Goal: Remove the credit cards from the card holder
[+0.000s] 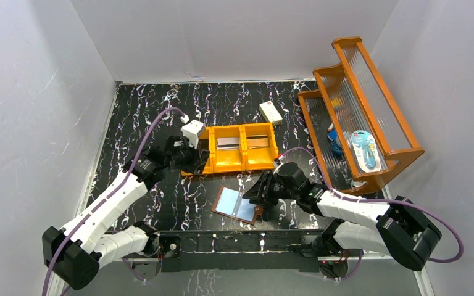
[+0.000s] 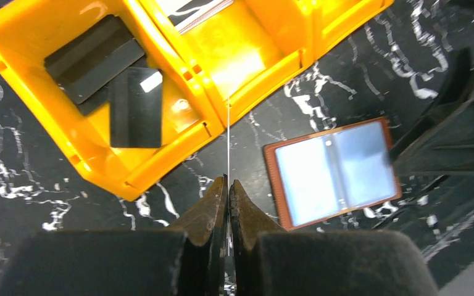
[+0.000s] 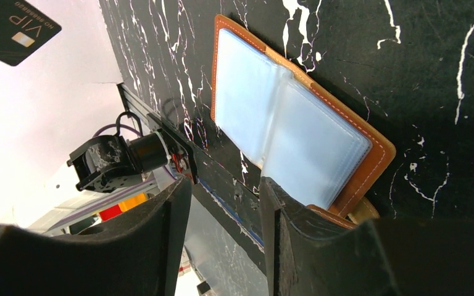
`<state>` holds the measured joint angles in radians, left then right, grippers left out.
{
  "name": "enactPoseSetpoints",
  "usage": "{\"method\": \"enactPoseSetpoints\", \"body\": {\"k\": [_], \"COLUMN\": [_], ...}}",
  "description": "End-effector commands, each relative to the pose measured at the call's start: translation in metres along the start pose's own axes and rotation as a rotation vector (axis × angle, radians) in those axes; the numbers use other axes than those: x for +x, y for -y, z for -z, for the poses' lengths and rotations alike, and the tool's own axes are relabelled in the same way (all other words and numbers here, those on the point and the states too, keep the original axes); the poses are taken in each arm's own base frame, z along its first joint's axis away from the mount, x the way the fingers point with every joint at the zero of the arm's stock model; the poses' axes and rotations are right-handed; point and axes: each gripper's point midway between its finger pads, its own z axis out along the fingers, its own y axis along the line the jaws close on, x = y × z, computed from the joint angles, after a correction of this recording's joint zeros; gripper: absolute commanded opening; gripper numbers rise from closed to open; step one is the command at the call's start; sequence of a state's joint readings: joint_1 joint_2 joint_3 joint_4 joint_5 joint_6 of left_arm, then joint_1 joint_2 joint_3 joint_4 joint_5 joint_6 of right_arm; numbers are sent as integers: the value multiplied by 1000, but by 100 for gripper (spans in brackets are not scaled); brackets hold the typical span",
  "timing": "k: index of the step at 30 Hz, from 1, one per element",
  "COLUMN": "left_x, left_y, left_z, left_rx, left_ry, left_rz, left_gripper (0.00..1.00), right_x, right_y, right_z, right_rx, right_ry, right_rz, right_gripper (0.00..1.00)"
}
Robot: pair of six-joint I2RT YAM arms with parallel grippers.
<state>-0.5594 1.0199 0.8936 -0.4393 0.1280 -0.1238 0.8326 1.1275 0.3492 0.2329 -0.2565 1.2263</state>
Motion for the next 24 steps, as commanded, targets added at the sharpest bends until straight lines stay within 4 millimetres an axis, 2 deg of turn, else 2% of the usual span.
{"method": "enactPoseSetpoints", "body": {"k": [1, 5, 15, 24], "left_x": [-5, -11, -16, -10], "left_y": [-17, -17, -34, -59], "left_z": [6, 8, 2, -19], "left_rx": [-61, -37, -73, -109], "left_ry": [-11, 25, 8, -114], "left_rz": [-187, -306, -567, -843], "left_gripper": [0, 0, 0, 0], "right_x": [-6, -7, -5, -7], "right_y": [-18, -19, -11, -10], "right_z": [1, 2, 6, 12], "right_rx": [-42, -37, -18, -17], "right_ry": [18, 24, 32, 54], "right_rz": [27, 36, 24, 17], "right_gripper": [54, 55, 56, 56]}}
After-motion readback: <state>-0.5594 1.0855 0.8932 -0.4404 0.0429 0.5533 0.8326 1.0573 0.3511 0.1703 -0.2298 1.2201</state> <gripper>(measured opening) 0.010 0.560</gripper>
